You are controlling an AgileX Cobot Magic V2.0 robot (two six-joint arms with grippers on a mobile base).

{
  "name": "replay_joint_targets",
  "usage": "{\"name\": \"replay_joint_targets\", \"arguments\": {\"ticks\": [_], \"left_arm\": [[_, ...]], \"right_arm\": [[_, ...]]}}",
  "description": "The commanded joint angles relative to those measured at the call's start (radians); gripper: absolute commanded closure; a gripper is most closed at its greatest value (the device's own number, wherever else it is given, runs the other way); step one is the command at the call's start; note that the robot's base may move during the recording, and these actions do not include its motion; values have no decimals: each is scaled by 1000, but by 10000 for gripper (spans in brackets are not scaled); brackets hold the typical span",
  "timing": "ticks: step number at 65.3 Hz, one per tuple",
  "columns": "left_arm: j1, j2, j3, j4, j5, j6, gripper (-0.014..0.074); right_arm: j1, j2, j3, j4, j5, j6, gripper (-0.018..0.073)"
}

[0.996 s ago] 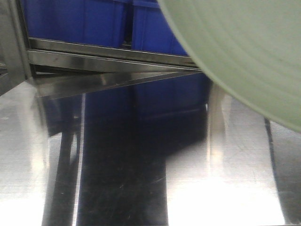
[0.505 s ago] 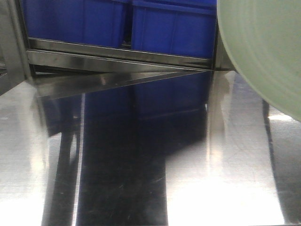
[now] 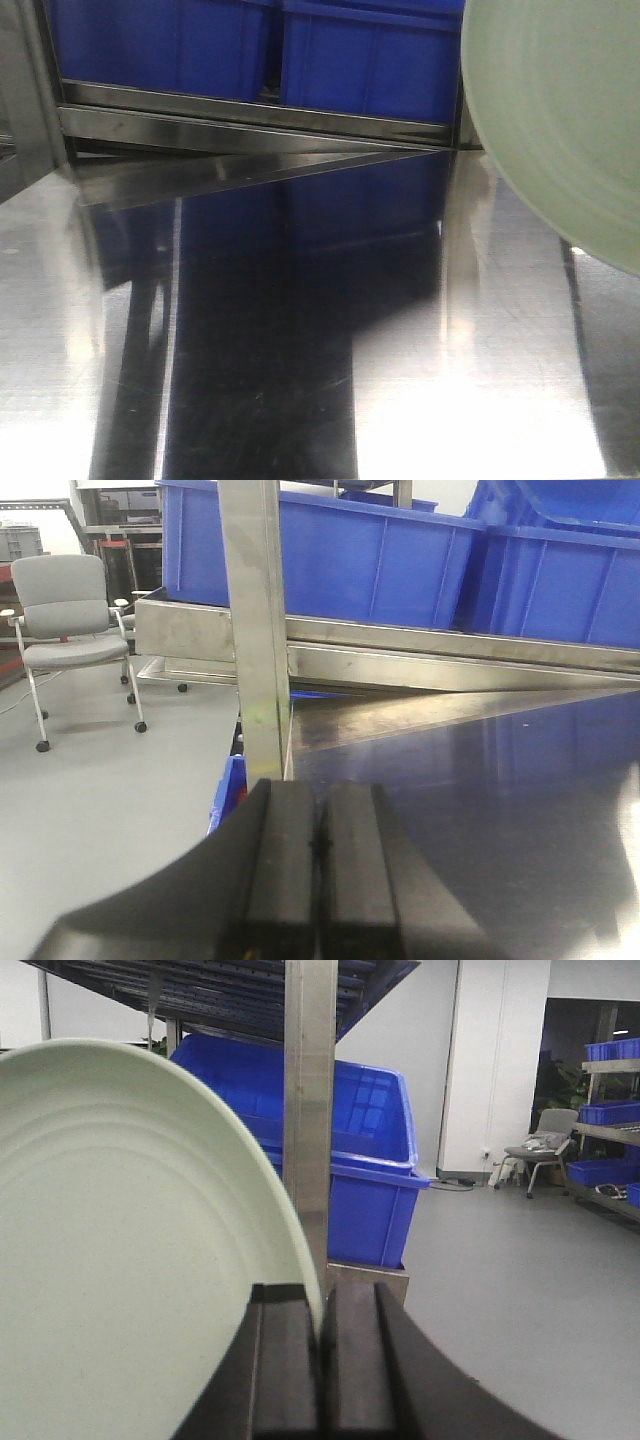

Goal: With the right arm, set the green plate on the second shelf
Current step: 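Hold the plate raised in the right gripper beside the table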

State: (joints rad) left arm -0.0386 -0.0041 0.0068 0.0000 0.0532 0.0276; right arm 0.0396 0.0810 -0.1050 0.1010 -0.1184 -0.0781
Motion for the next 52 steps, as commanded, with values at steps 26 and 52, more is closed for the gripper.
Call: {"name": "replay_joint_targets", "arguments": {"ticks": [26, 52], "left_arm": [[0, -16, 40, 0, -81, -2, 466], [0, -16, 40, 0, -81, -2, 466]], "right_arm": [[-7, 9, -32, 10, -117, 6, 502], [-7, 9, -32, 10, -116, 6, 502]]}}
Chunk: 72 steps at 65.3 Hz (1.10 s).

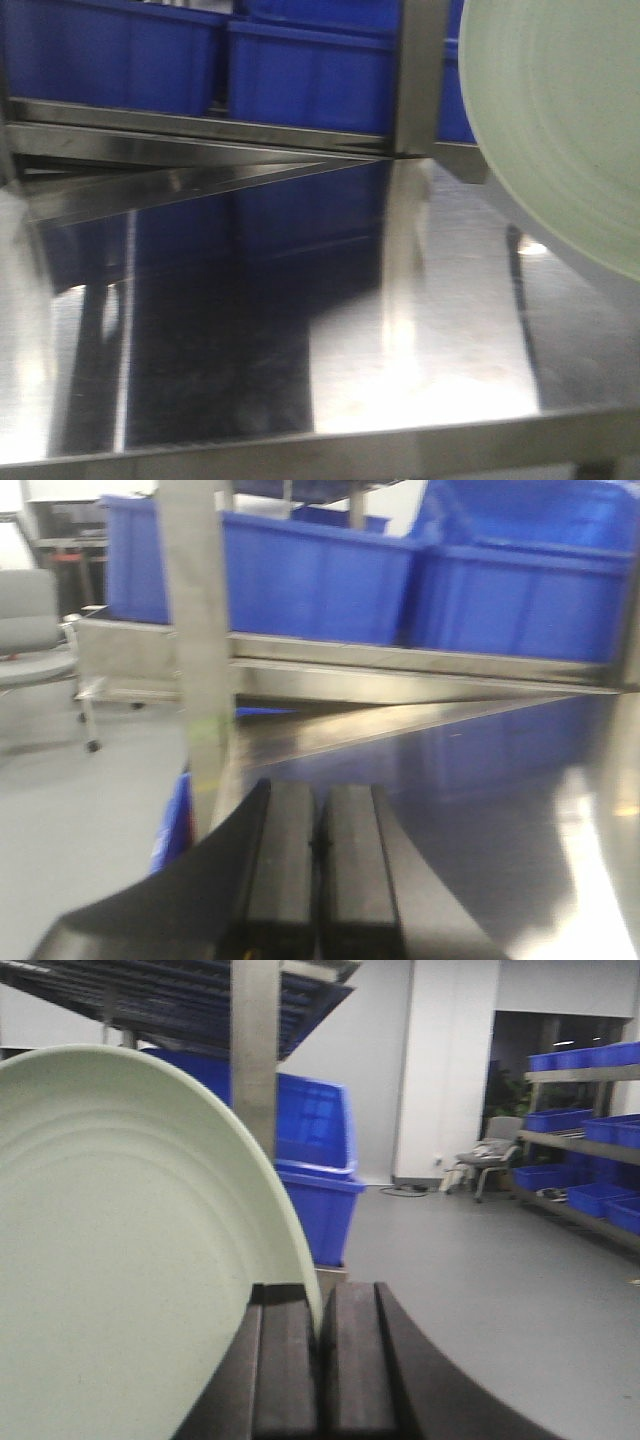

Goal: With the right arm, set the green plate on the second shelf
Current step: 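Hold the plate raised in the right gripper beside the table, then drive the base across the floor carrying the plate in the right gripper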

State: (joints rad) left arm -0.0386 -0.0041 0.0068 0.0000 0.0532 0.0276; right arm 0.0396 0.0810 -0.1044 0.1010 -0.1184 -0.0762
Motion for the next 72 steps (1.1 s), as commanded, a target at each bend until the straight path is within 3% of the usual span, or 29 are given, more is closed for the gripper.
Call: {"name": "replay_joint_targets", "arguments": {"ticks": [1, 72], "left_arm": [[0, -16, 40, 0, -81, -2, 466], [0, -16, 40, 0, -81, -2, 466]], "right_arm": [[-7, 9, -33, 10, -116, 5, 502], [-7, 9, -33, 10, -116, 5, 502]]}}
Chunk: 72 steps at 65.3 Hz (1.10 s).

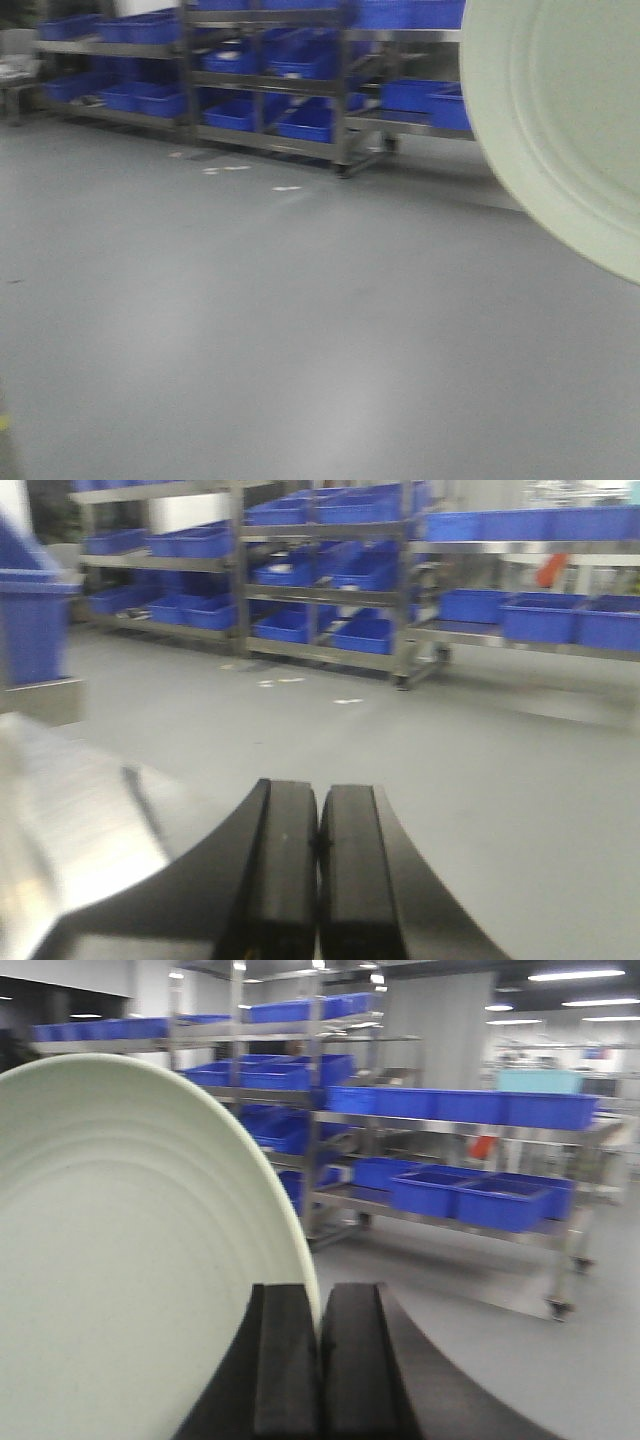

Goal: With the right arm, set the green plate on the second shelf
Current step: 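Drive the base across the floor carrying the plate in the right gripper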

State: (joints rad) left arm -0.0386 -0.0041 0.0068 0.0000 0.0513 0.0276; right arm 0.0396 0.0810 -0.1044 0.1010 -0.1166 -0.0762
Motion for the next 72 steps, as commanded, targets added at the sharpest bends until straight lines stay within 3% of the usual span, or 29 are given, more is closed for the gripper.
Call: {"name": "replay_joint_targets", "arguments": {"ticks": [1, 72], "left_arm": [[0, -16, 40, 0, -79, -2, 466], [0, -16, 40, 0, -79, -2, 466]], "right_arm": [[-7, 9, -33, 10, -118, 5, 502], [-7, 9, -33, 10, -118, 5, 502]]}}
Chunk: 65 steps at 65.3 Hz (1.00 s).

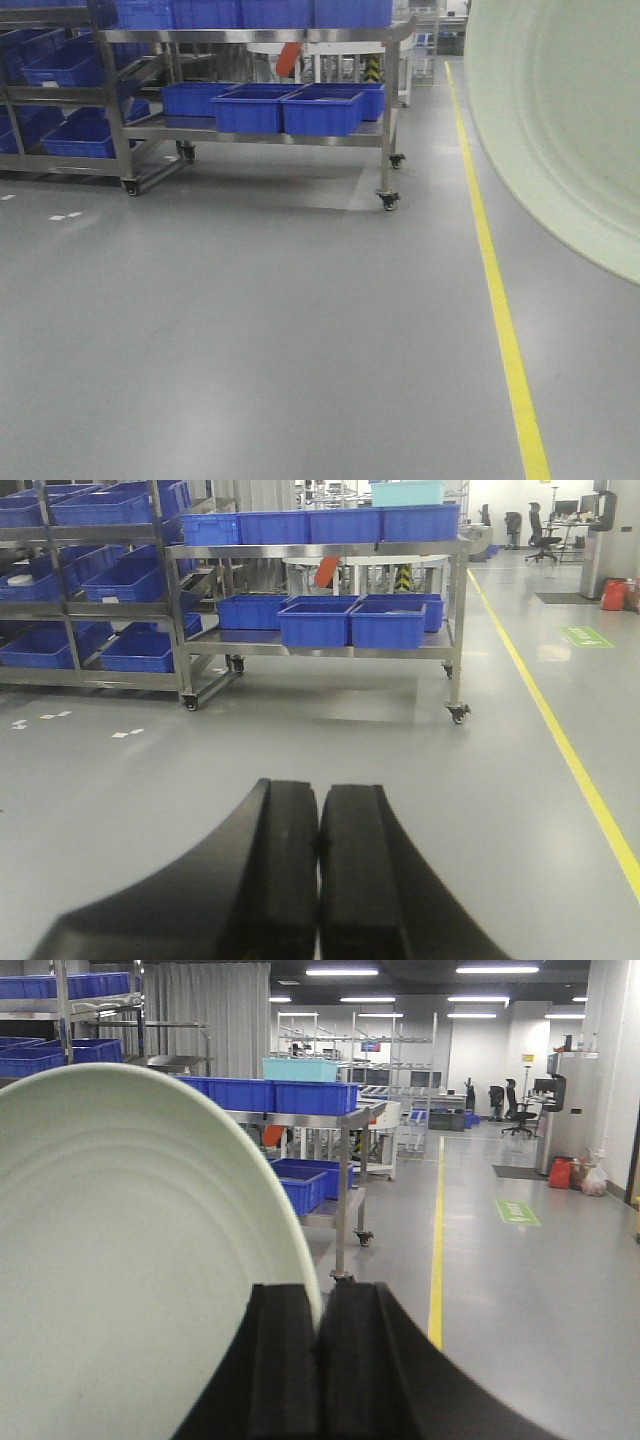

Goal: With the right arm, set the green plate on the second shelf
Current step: 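Drive the base across the floor carrying the plate in the right gripper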

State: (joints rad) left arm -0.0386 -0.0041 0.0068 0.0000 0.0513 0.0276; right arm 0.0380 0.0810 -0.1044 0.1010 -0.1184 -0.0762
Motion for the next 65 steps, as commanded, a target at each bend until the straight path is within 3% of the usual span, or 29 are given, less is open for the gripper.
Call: {"name": "replay_joint_targets", "arguments": {"ticks": [1, 65], "left_arm": [[0, -16, 40, 0, -79, -2, 466], [0, -16, 40, 0, -79, -2, 466]], "right_arm": [[-5, 9, -33, 10, -116, 5, 502], [-5, 9, -33, 10, -116, 5, 502]]}}
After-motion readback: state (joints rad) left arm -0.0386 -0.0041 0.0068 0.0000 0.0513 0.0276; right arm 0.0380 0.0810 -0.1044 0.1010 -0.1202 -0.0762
